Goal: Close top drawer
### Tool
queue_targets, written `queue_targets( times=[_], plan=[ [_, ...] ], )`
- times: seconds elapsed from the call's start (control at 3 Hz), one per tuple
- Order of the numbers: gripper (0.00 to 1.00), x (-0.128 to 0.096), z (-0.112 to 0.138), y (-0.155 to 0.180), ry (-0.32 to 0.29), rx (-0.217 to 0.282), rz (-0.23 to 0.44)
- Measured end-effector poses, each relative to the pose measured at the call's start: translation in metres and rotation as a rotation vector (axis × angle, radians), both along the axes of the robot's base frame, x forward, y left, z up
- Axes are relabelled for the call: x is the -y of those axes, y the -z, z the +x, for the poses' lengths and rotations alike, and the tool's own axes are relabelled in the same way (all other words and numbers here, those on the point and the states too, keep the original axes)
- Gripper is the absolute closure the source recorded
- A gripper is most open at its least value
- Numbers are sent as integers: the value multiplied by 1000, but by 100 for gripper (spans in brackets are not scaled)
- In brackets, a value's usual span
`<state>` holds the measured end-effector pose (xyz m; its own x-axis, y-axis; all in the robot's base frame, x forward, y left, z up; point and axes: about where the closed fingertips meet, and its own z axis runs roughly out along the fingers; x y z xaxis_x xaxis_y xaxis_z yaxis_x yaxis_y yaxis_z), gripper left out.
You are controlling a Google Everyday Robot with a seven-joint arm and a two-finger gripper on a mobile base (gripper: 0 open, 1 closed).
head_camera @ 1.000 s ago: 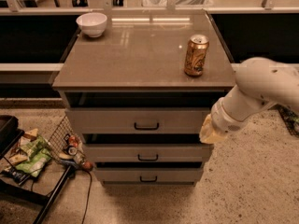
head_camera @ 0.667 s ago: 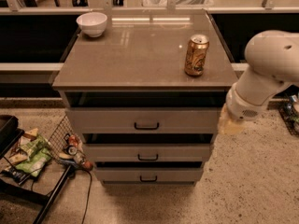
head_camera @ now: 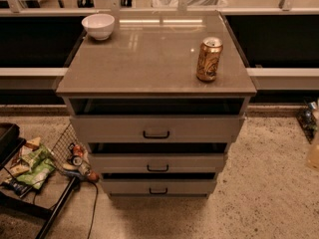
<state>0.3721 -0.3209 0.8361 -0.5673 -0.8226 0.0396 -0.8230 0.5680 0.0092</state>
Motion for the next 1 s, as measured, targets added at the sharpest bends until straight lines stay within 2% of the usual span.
queue_targets(
  times=[0.33, 0.67, 1.0],
  plan=[
    [58, 5, -26, -20, 99, 19, -22],
    [28, 4, -20, -15, 87, 24, -18],
    [4, 5, -19, -14, 87, 28, -17]
  ],
)
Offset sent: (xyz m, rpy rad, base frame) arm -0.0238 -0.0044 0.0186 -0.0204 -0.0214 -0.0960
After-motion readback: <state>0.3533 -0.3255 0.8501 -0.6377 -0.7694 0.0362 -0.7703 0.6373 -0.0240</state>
